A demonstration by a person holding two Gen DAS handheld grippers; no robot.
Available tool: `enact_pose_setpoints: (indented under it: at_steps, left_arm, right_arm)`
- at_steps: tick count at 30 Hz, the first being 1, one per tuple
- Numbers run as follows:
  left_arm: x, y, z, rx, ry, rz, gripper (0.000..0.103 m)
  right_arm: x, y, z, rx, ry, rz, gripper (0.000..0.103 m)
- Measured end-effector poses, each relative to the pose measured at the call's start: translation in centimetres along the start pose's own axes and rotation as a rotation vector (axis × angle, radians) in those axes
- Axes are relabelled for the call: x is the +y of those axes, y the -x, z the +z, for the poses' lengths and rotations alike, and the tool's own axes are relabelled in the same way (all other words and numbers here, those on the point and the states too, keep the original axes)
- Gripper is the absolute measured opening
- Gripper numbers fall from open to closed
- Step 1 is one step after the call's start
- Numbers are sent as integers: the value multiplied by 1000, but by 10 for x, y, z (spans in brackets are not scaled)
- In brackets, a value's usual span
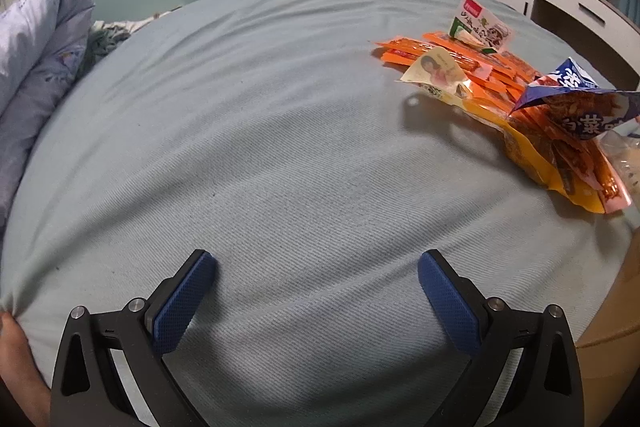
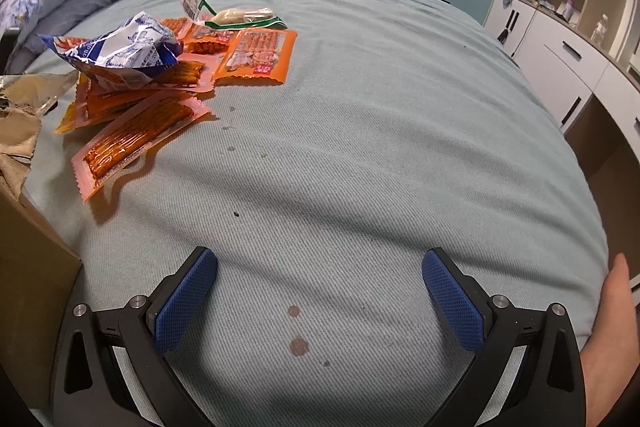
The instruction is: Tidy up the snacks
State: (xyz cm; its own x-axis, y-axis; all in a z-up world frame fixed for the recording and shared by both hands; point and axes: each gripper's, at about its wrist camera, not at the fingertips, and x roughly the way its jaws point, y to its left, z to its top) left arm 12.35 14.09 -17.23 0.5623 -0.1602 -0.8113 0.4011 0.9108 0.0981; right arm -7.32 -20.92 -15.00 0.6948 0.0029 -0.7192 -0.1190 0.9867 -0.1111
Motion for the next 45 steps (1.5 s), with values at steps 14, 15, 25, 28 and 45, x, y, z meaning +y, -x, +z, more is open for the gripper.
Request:
enact_pose_setpoints:
  at_steps: [14,15,25,28,45]
  left_arm:
    - [-6,27,46,186,-71,248,103]
    - [-9,41,51,162,-97,248,103]
    - [-42,186,124,52,-29,78,103]
    - [-44,206,129,96,92,99,103]
    - [-49,216,122,39,101,101,103]
  right_arm:
    - [-1,-36,72,579,95,27,103]
    - [-4,-30,77,581,101,-12,103]
    - [-2,116,171,363,-47,107,103]
    - [2,174,192,231,-143,115,103]
    - [-6,172,169,381,-365,140,103]
